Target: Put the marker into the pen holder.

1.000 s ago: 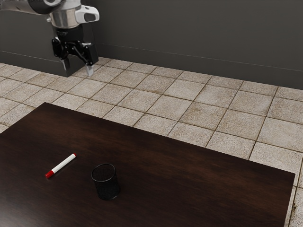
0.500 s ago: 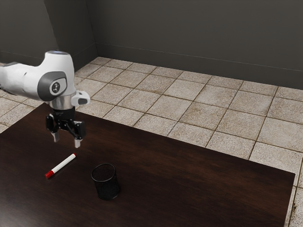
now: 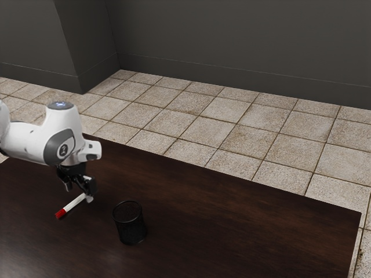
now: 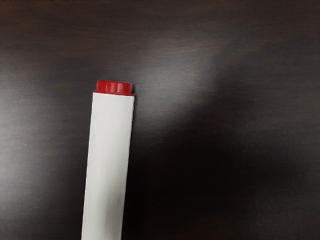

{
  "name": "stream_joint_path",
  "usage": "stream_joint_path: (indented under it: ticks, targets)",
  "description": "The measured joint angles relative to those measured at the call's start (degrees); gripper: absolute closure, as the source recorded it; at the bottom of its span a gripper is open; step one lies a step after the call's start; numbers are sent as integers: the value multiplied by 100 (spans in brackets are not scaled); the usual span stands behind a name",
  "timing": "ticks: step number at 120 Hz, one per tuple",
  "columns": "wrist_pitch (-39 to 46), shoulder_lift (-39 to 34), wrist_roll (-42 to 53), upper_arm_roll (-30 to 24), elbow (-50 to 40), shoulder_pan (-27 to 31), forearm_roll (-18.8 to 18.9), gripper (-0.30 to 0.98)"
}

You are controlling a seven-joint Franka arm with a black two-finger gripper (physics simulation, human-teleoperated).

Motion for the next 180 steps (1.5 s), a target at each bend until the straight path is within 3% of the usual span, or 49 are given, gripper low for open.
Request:
stream_joint_path:
  ticks: [34,85,150,180]
  targets:
    - [465,525,477,4,235,16,-480,1]
    - [609,612,885,93,183,39,-568,5]
    - [611,633,1119,93,186,34,-572,54]
    - [613,640,1168,94,192,32,-606,65]
